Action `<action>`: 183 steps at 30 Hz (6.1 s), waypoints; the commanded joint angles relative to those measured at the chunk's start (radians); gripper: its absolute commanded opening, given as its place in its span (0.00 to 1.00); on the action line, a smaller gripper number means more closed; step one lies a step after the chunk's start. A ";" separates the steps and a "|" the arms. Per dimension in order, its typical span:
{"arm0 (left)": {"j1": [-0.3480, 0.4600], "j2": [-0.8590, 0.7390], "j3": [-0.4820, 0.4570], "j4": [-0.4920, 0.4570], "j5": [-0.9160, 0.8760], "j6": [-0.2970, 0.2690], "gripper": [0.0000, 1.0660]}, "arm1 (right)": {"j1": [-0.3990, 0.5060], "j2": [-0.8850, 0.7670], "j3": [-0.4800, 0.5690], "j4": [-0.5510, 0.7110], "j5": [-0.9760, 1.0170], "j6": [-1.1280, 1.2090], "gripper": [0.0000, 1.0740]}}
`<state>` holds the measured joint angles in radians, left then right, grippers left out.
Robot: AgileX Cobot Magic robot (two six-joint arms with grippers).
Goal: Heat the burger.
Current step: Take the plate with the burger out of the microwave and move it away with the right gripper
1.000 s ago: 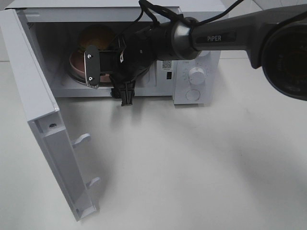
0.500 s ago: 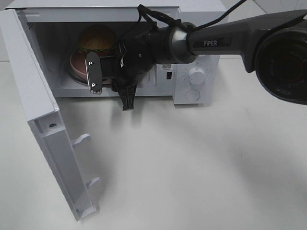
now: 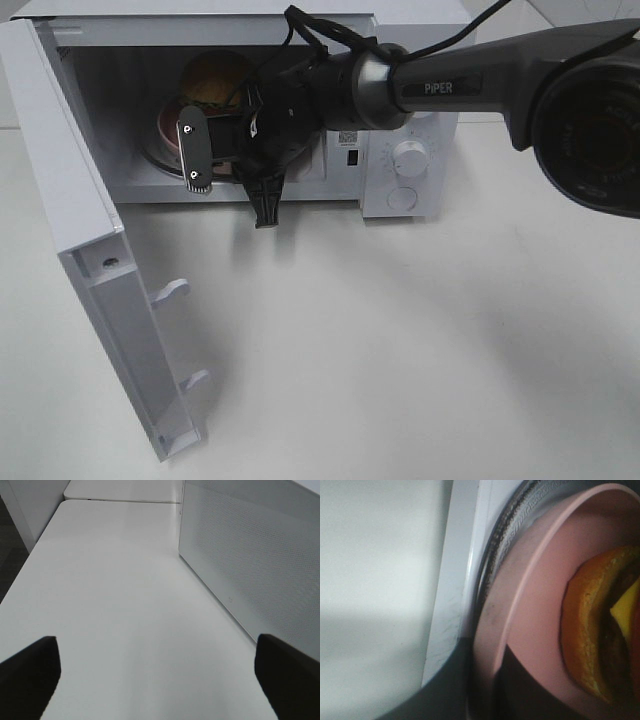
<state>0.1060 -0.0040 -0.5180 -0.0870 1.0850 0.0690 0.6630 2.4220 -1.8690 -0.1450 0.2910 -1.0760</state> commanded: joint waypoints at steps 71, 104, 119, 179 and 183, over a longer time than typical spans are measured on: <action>0.004 -0.018 0.002 0.001 -0.016 -0.006 0.92 | 0.052 -0.567 0.831 -0.111 -0.441 0.000 0.00; 0.004 -0.018 0.002 0.001 -0.016 -0.006 0.92 | 0.052 -0.923 1.216 -0.100 -0.455 0.026 0.00; 0.004 -0.018 0.002 0.001 -0.016 -0.006 0.92 | 0.052 -1.116 1.390 -0.101 -0.402 0.047 0.00; 0.004 -0.018 0.002 0.001 -0.016 -0.006 0.92 | 0.052 -1.171 1.402 -0.799 0.513 1.799 0.00; 0.004 -0.018 0.002 0.001 -0.016 -0.006 0.92 | 0.052 -1.093 1.392 -0.823 0.538 1.935 0.00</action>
<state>0.1060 -0.0040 -0.5180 -0.0870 1.0850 0.0690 0.7210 1.3260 -0.4660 -0.8950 0.7830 0.8280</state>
